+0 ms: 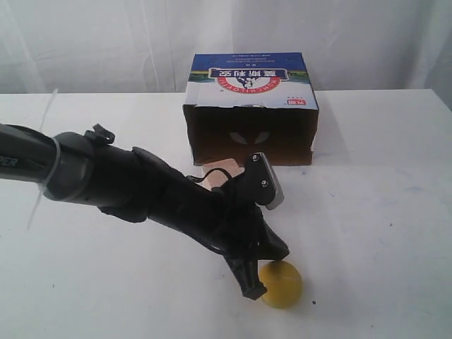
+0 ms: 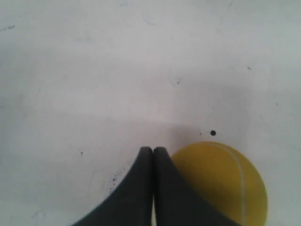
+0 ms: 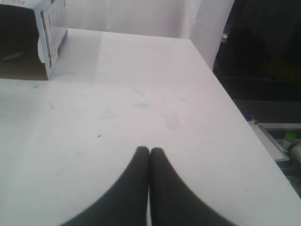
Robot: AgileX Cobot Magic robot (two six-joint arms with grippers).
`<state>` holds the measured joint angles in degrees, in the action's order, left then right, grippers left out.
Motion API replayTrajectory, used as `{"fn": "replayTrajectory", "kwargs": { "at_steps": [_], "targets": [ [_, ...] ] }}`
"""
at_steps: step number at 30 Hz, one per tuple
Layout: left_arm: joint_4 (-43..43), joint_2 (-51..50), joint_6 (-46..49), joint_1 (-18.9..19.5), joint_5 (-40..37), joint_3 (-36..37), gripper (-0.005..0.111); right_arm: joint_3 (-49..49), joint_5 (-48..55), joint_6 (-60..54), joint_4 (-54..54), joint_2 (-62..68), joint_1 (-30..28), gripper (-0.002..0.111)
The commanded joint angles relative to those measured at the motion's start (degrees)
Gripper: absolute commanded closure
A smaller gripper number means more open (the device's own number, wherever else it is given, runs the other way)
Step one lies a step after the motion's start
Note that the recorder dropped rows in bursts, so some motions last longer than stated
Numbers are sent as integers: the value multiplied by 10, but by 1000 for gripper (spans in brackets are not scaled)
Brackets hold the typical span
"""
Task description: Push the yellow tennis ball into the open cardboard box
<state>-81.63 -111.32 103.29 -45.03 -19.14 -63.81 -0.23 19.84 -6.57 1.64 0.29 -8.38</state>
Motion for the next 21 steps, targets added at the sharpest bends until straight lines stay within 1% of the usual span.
{"fn": "replayTrajectory", "kwargs": {
  "at_steps": [1,5,10,14,16,18,21],
  "targets": [
    [-89,-20,109,-3,-17,3,107,2,-2,2,3,-3,-3,108],
    [-135,-21,164,-3,-29,-3,107,2,-2,3,3,-3,-3,108],
    [-135,-21,172,-3,-45,-43,107,2,-2,12,3,-3,-3,108],
    [-135,-20,172,-3,-37,-86,107,2,-2,12,3,-3,-3,108],
    [-134,-11,142,-2,-28,-96,107,2,-2,12,3,-3,-3,108],
    [-116,4,71,-2,-19,-90,107,2,-2,12,3,-3,-3,108],
    [-9,38,-63,-2,-42,-60,107,2,-2,12,3,-3,-3,108]
  ]
}}
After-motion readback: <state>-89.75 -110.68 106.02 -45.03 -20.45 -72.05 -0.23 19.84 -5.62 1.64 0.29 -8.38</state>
